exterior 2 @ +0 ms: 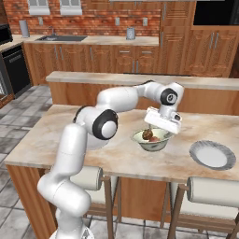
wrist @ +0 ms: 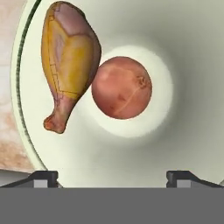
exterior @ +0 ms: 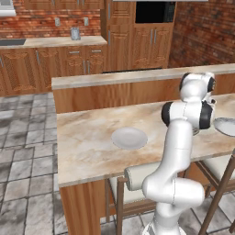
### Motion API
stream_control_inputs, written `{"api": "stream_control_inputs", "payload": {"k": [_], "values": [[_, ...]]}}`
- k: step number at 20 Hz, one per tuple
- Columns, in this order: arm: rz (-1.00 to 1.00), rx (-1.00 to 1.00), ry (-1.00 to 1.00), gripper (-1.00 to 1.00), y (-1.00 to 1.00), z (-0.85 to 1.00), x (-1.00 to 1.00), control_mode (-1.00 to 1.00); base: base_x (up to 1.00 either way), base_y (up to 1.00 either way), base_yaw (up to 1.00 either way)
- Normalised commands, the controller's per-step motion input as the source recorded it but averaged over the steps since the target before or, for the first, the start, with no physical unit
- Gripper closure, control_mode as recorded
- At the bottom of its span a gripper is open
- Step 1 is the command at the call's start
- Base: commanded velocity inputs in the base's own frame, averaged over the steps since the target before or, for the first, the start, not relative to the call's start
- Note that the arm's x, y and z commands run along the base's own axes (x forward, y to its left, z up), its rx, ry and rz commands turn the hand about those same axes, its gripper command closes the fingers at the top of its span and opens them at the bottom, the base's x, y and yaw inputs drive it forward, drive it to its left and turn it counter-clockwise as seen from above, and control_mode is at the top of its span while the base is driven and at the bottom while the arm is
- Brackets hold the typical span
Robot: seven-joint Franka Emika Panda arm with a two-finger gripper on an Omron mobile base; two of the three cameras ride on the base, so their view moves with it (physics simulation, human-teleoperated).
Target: Pick the chicken drumstick and onion from their plates and place them in the bowl. Then put the bowl in the fridge.
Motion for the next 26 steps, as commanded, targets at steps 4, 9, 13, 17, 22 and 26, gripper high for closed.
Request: {"api": "stream_control_inputs", "payload": {"k": [4, 9, 13, 17, 22, 26], "values": [[0.05, 0.00, -0.05, -1.00, 0.00, 0.12, -0.59, -1.00, 0.00, 0.00, 0.00], [0.06, 0.00, -0.10, -1.00, 0.00, 0.10, -0.49, -1.00, 0.00, 0.00, 0.00], [0.01, 0.00, -0.10, -1.00, 0.00, 0.18, -0.42, -1.00, 0.00, 0.00, 0.00], [0.00, 0.01, -0.13, -1.00, 0.00, 0.08, -0.47, -1.00, 0.00, 0.00, 0.00], [-0.01, 0.00, -0.07, -1.00, 0.12, 0.01, -0.06, -1.00, 0.00, 0.00, 0.00], [-0.11, 0.00, -0.07, -1.00, 0.15, 0.00, 0.04, -1.00, 0.00, 0.00, 0.00]]}}
